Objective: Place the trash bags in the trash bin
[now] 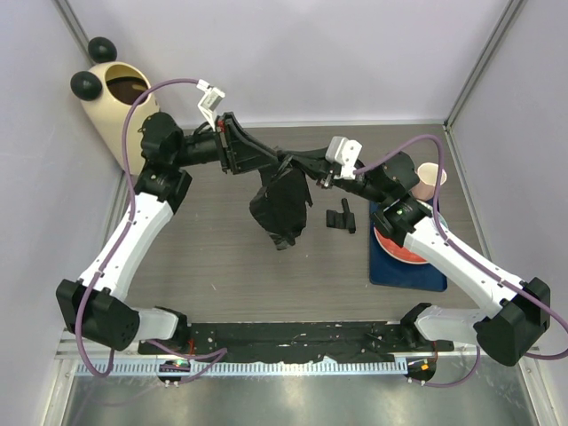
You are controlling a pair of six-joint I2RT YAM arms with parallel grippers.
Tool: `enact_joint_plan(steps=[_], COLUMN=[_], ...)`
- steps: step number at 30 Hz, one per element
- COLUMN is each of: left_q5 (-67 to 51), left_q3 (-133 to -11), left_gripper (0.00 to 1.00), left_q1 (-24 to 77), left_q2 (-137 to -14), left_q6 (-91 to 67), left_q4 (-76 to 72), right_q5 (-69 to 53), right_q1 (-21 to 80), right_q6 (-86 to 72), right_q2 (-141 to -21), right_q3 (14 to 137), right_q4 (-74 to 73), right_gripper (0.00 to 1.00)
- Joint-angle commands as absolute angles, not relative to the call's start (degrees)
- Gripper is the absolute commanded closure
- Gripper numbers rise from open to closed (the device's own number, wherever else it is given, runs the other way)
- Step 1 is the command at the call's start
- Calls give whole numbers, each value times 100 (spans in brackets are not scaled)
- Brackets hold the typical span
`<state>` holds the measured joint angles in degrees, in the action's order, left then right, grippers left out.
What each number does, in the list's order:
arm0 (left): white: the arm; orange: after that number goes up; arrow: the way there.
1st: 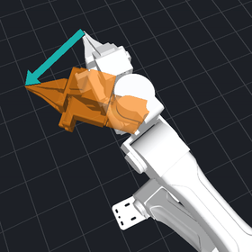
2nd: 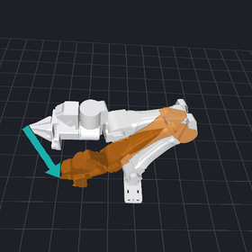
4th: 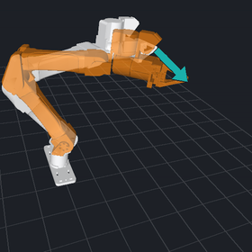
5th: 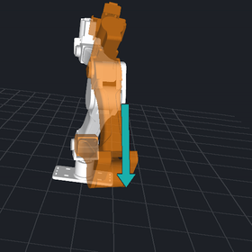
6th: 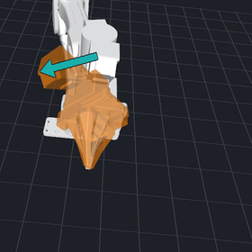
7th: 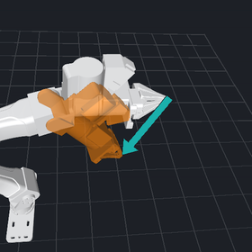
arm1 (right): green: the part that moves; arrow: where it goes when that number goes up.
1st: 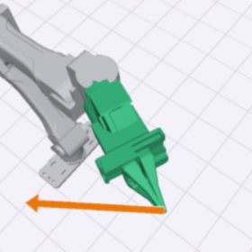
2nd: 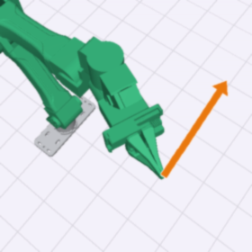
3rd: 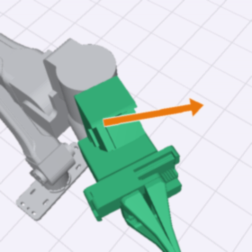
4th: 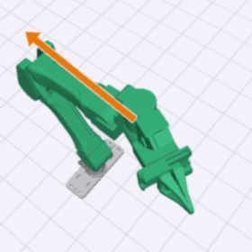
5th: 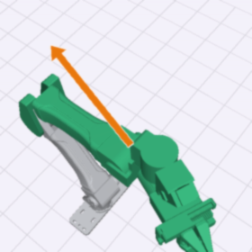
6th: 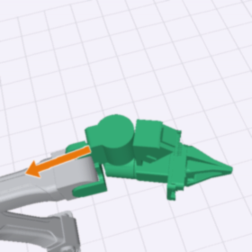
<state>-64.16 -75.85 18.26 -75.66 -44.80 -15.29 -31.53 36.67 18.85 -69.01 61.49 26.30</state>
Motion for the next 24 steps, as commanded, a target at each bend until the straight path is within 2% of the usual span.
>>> enact_joint_plan(steps=[1,3,10,20,24], left_q5=[-6442,-6512,-6680,-6776,-6803], left_q3=[-7866,-7884,-7805,-7743,-7752], left_gripper=[68,69,64,66,78], left_q1=[1854,1881,2039,2127,2144], left_q2=[-7620,-7682,-7699,-7699,-7725], left_q6=[-4535,-4588,-4588,-4579,-4579], left_q4=[-1477,-1485,-1451,-1433,-1450], right_q5=[-3296,-3296,-3269,-3252,-3252], right_q1=[3735,3753,3788,3841,3858], right_q6=[2065,2109,2153,2188,2206], right_q2=[-6891,-6899,-6935,-6978,-7005], right_q3=[6354,6372,6416,6469,6486], right_q4=[2769,2734,2672,2610,2628], right_gripper=[99,99,99,99,99])
